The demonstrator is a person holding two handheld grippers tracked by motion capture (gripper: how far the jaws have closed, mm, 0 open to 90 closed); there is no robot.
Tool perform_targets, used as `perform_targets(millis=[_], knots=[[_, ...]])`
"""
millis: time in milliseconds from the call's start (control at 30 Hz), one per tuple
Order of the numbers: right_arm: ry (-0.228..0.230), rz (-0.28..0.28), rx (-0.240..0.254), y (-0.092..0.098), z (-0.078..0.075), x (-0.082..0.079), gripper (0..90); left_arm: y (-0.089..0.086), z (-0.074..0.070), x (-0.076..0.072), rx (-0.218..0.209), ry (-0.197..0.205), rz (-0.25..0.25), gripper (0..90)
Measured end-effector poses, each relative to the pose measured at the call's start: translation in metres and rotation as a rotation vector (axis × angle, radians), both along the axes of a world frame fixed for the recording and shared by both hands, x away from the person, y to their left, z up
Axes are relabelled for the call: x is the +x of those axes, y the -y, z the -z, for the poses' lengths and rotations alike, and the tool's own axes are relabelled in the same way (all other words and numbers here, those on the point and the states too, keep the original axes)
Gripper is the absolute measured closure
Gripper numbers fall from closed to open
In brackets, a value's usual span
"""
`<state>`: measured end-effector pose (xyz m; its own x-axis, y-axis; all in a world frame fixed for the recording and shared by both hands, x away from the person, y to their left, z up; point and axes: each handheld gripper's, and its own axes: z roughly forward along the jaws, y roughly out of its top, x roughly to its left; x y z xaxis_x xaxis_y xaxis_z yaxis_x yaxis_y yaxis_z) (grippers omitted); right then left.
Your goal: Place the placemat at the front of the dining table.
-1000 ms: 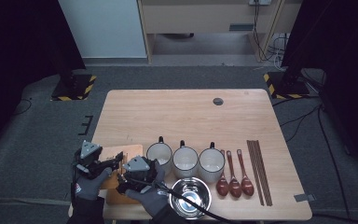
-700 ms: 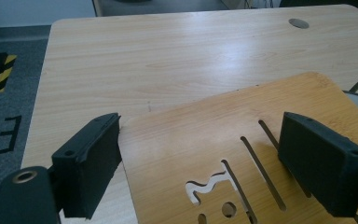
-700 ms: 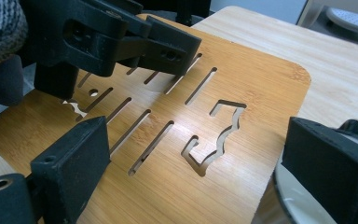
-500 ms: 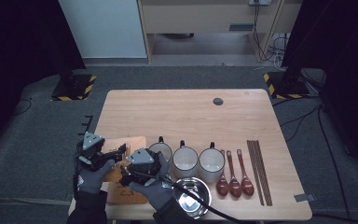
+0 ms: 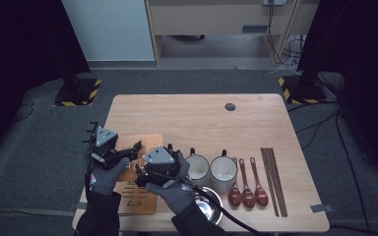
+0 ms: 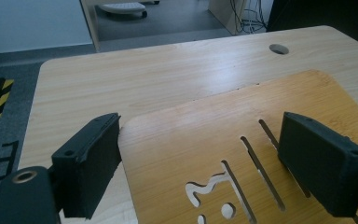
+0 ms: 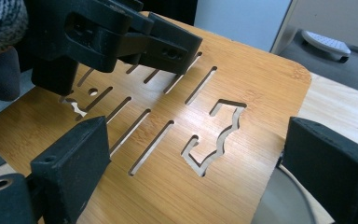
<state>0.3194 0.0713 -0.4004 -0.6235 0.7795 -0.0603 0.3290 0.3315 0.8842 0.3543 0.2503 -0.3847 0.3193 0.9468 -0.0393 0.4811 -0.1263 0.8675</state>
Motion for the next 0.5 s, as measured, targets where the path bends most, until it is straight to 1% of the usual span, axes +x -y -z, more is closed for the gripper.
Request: perform_targets(millis=[33, 133, 167, 233, 300, 333, 367, 400, 500], knots=[[0.000, 0.000, 0.000, 0.000, 0.000, 0.000, 7.6, 0.002, -0.002, 0.001, 0.000, 0.004, 0.001, 12.8], [0.008, 0.007, 0.002, 0.007, -0.004, 0.002, 7.6, 0.011, -0.006, 0.004, -0.001, 0.013, 0.009, 12.8], [0.012, 0.011, 0.004, 0.012, -0.007, 0.004, 7.6, 0.013, -0.007, 0.005, -0.001, 0.017, 0.010, 12.8], [0.014, 0.015, 0.002, 0.014, -0.008, 0.004, 7.6, 0.019, -0.010, 0.008, -0.001, 0.020, 0.019, 12.8], [0.019, 0.024, 0.006, 0.023, -0.010, 0.007, 7.6, 0.024, -0.012, 0.011, 0.004, 0.023, 0.023, 12.8], [0.019, 0.024, 0.006, 0.023, -0.010, 0.007, 7.6, 0.027, -0.012, 0.012, 0.003, 0.025, 0.026, 12.8], [0.023, 0.032, 0.007, 0.028, -0.011, 0.008, 7.6, 0.033, -0.014, 0.014, 0.004, 0.026, 0.032, 12.8], [0.023, 0.032, 0.007, 0.028, -0.011, 0.008, 7.6, 0.033, -0.014, 0.014, 0.004, 0.026, 0.032, 12.8], [0.027, 0.043, 0.007, 0.036, -0.013, 0.010, 7.6, 0.042, -0.016, 0.018, -0.001, 0.032, 0.041, 12.8]])
